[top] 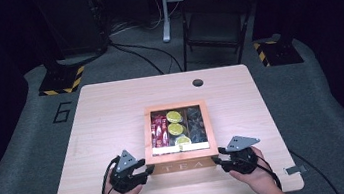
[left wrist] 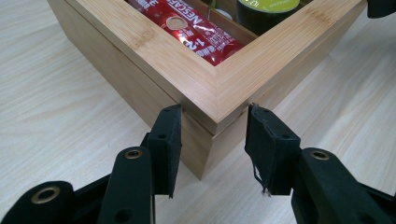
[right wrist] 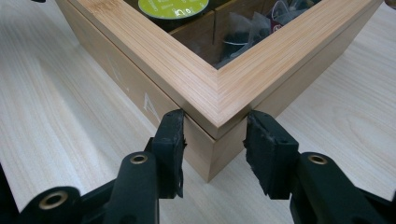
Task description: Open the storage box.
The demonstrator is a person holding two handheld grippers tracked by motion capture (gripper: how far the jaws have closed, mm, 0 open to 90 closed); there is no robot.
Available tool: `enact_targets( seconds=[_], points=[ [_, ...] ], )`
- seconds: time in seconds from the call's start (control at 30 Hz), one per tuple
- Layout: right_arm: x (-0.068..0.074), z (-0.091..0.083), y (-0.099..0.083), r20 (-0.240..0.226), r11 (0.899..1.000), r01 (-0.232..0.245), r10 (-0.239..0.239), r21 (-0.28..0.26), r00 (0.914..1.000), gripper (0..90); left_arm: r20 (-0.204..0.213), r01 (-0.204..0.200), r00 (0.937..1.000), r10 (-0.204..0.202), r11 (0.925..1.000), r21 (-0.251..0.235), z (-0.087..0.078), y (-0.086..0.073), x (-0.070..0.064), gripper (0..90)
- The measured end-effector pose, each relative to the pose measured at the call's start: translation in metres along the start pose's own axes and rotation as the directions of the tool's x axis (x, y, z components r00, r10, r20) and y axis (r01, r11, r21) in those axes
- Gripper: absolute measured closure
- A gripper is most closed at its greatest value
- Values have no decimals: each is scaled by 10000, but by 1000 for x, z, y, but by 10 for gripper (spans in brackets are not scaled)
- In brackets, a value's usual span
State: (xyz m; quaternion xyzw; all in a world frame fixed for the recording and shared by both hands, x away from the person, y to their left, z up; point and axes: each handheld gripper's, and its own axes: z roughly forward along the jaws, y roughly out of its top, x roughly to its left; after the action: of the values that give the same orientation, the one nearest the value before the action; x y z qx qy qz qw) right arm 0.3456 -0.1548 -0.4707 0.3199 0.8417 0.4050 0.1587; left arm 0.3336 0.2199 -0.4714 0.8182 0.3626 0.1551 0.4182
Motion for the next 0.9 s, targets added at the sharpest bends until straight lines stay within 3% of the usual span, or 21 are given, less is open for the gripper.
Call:
enact_targets(
  seconds=[0.03, 0.3, 0.5, 0.83, 0.9],
  points=[
    [0, 0, 0, 40, 10000, 16, -16, -34, 10000, 570, 118, 150, 9998, -150, 9999, -14, -1, 0, 0, 557],
    [0, 0, 1, 116, 9996, -49, 53, -268, 9999, 568, 14, 168, 9999, -167, 9996, -242, -2, 0, -1, 556],
    [-2, -3, 3, 101, 9979, -14, 21, -642, 9999, 564, -420, -367, 9985, 346, 9981, -499, -3, 4, -4, 558],
    [-1, -4, 6, 249, 9951, -137, 163, -978, 9996, 557, -566, -384, 9978, 340, 9962, -782, -5, 5, -5, 553],
    [-1, -4, 6, 245, 9950, -134, 159, -987, 9996, 553, -769, -462, 9962, 400, 9957, -802, -5, 6, -7, 551]
  ],
)
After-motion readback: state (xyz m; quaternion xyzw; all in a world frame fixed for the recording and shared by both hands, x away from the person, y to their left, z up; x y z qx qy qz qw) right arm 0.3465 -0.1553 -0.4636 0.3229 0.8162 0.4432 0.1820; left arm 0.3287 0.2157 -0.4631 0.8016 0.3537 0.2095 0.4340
